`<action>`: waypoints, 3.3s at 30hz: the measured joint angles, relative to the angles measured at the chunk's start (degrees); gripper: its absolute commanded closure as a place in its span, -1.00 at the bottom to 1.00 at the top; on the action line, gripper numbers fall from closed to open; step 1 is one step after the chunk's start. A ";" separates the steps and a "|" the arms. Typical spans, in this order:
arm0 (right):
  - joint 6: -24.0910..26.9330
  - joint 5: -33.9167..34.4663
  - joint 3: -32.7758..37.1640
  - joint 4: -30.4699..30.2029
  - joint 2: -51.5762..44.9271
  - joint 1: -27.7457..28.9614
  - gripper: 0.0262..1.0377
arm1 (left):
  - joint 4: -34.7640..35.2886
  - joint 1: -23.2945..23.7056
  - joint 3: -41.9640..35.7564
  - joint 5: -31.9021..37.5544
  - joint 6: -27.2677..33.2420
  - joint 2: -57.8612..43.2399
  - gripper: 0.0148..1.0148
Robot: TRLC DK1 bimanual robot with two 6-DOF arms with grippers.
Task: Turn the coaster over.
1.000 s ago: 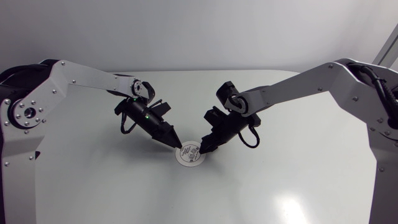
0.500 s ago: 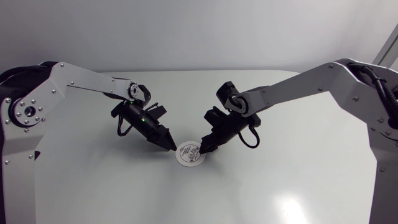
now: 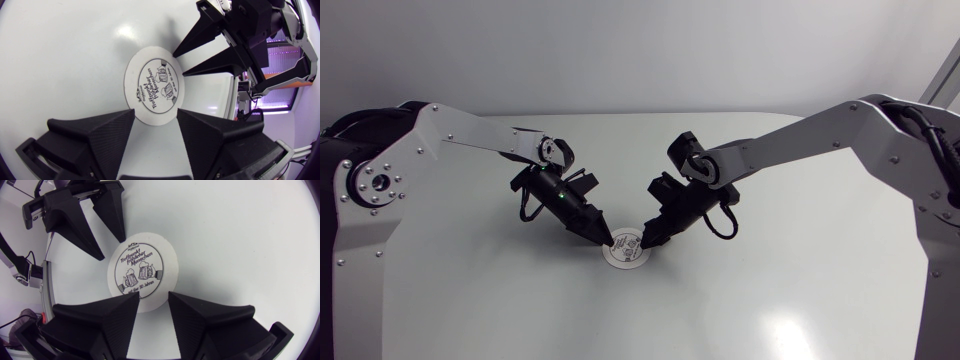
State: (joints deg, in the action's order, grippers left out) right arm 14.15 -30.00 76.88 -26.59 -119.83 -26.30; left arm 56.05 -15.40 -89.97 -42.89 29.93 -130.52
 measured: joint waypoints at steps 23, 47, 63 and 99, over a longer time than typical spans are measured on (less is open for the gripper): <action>0.07 -0.09 -0.94 1.03 0.42 0.02 0.14 | 0.55 -0.42 -1.49 -2.32 -2.56 -0.09 -0.18; 0.28 -0.07 3.02 -2.29 1.44 0.31 0.95 | -3.48 -4.55 4.31 -1.88 -2.82 3.28 0.16; 1.99 -2.71 4.83 -3.56 -3.83 1.14 0.95 | -4.48 -4.55 4.26 -0.59 -4.13 1.29 0.55; 2.43 -2.58 4.50 -5.42 0.83 -0.31 0.95 | -1.20 1.22 -4.70 1.09 -5.38 1.29 0.53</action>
State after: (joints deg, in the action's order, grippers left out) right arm 16.58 -32.58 81.38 -32.01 -119.00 -26.61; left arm 54.85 -14.17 -94.67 -41.80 24.56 -129.23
